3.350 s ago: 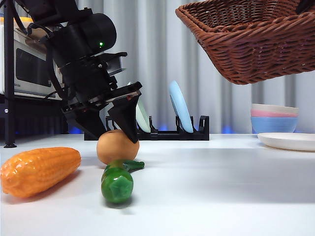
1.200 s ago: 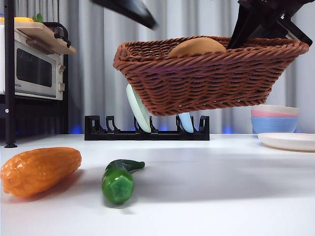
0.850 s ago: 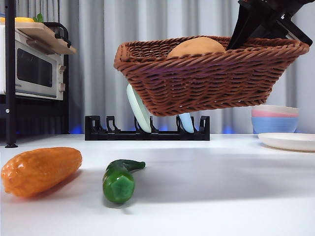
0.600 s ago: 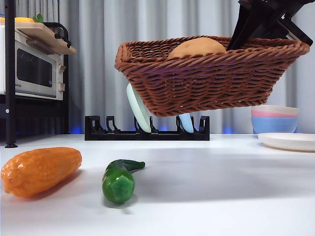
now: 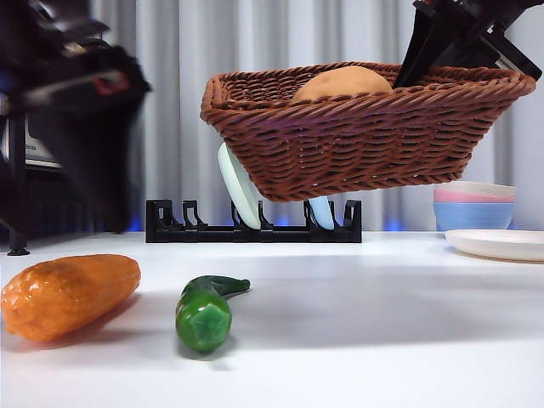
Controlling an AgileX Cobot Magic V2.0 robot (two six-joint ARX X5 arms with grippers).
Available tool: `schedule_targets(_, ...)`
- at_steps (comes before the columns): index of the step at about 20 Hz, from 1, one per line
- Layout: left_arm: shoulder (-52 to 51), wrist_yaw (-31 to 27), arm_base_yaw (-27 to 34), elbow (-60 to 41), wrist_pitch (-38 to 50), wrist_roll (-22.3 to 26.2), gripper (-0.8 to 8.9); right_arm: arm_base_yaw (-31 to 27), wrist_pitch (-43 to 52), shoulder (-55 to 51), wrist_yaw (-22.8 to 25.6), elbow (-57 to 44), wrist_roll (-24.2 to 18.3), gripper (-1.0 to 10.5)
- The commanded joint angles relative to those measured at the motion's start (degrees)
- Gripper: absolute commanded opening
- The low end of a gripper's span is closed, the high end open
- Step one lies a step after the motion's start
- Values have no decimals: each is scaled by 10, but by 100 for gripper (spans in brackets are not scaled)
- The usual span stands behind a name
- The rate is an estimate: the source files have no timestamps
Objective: Pick up the basket,pick up the corn from the table,pick up the potato from the table,pick up the cucumber from the table,put all items into the basket
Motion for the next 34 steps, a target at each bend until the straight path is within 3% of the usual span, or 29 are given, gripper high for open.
schedule_targets(1, 43, 19, 31, -5, 25, 30, 499, 0, 10, -2, -5, 1, 0, -16)
schedule_targets(6, 140, 53, 79, -5, 46, 68, 473, 0, 10, -2, -5, 1, 0, -16)
schedule_targets(7, 147, 53, 80, -5, 47, 70, 371, 0, 10, -2, -5, 1, 0, -16)
schedule_targets(9, 148, 52, 79, -5, 51, 87, 26, 0, 10, -2, -4, 1, 0, -16)
schedule_targets(10, 144, 52, 79, -5, 54, 93, -3, 0, 10, -2, -4, 1, 0, -16)
schedule_targets(14, 113, 64, 79, -3, 23, 119, -7, 0, 10, -2, -3, 1, 0, -16)
schedule_targets(16, 78, 101, 79, 0, -33, 150, -7, 0, 10, -2, -3, 1, 0, -16)
schedule_targets(22, -45, 371, 77, 89, -333, 310, -7, 0, 11, -2, -1, 1, 0, -16)
schedule_targets(24, -66, 408, 70, 130, -366, 349, -7, 0, 11, -2, -1, 1, 0, -16)
schedule_targets(26, -76, 422, 66, 177, -335, 365, -7, 0, 11, -2, -1, 1, 0, -16)
schedule_targets(28, -76, 422, 66, 207, -234, 332, -7, 0, 11, -2, -1, 1, 0, -16)
schedule_targets(32, -56, 339, 66, 211, 68, 139, -7, 1, 11, -2, -1, 1, 3, -16)
schedule_targets(34, -25, 291, 60, 211, 140, 123, -7, 3, 11, -2, -3, 1, 6, -16)
